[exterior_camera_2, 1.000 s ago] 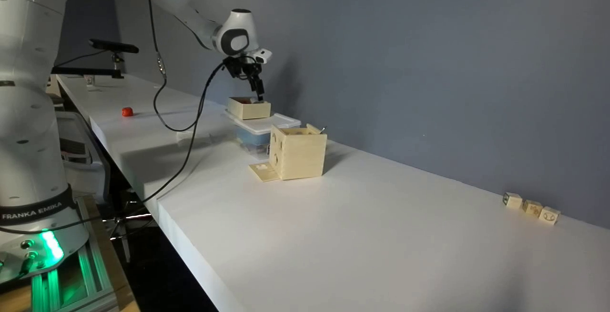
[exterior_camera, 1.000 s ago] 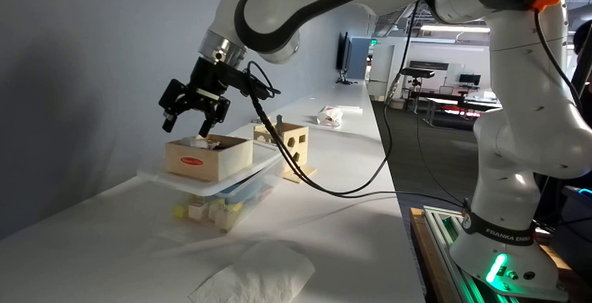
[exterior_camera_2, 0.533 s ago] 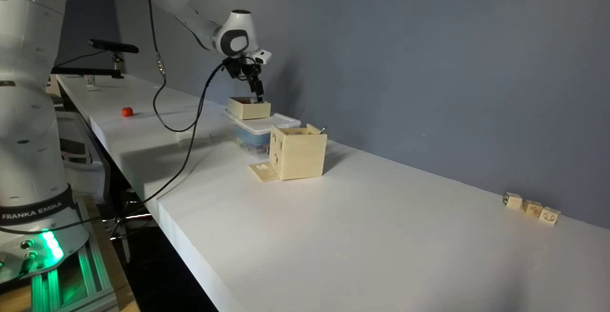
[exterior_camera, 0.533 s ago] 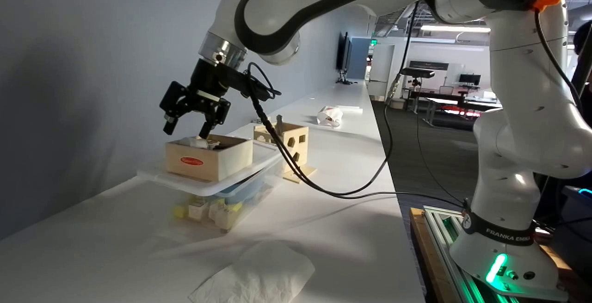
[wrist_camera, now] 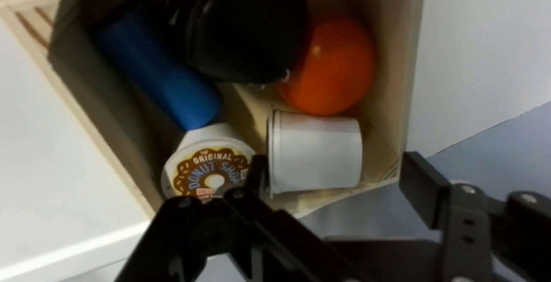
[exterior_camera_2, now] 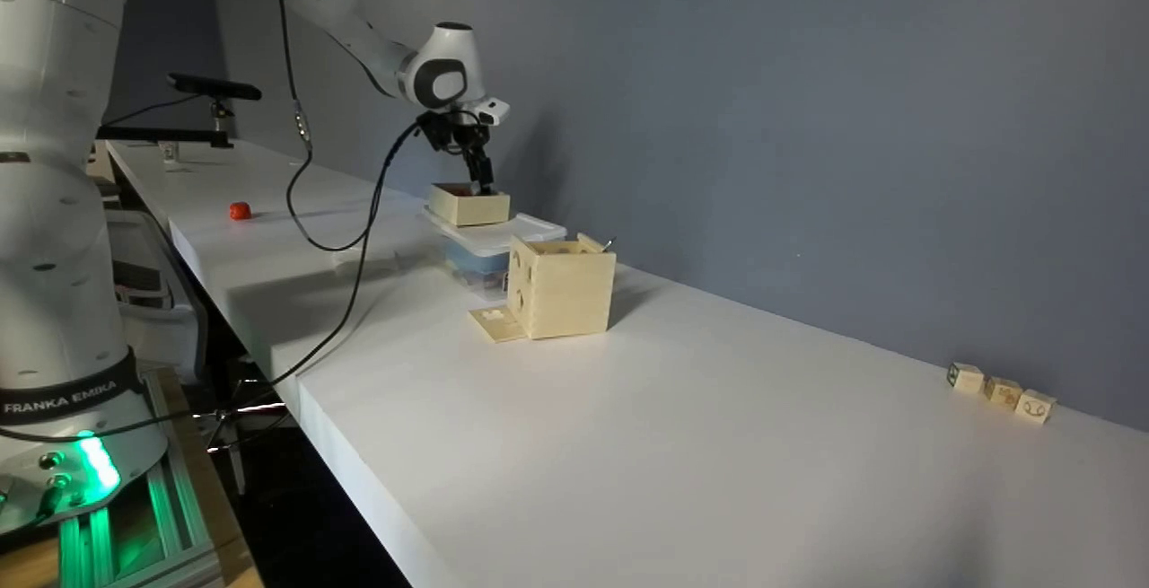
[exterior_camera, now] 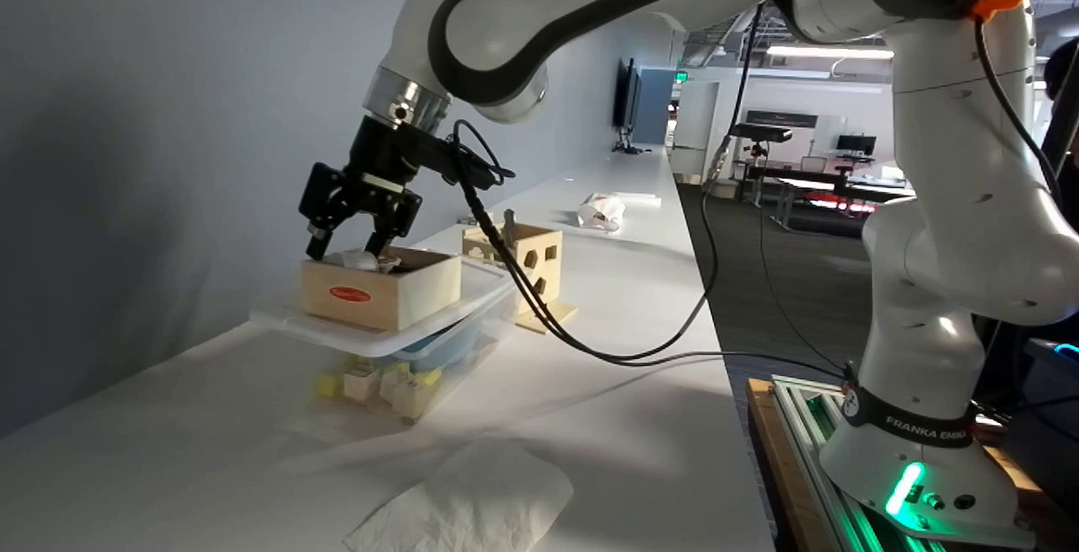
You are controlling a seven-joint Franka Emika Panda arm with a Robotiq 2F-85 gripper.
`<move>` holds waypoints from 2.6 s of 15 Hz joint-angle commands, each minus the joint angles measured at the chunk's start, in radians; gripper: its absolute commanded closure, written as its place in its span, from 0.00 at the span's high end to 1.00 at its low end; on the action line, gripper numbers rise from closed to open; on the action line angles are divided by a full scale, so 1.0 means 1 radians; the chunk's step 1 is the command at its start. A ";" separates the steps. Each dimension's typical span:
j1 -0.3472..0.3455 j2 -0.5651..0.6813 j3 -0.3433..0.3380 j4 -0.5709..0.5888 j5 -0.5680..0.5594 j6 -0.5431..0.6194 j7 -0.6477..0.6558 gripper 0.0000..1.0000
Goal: Put the white object and red toy inside the cube-shaped object
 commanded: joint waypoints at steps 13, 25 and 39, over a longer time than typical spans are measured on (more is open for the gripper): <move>-0.028 -0.137 -0.030 -0.096 0.091 0.029 0.000 0.23; -0.108 -0.213 -0.232 -0.236 -0.349 -0.017 0.576 0.23; -0.137 -0.231 -0.246 -0.233 -0.519 -0.304 1.171 0.88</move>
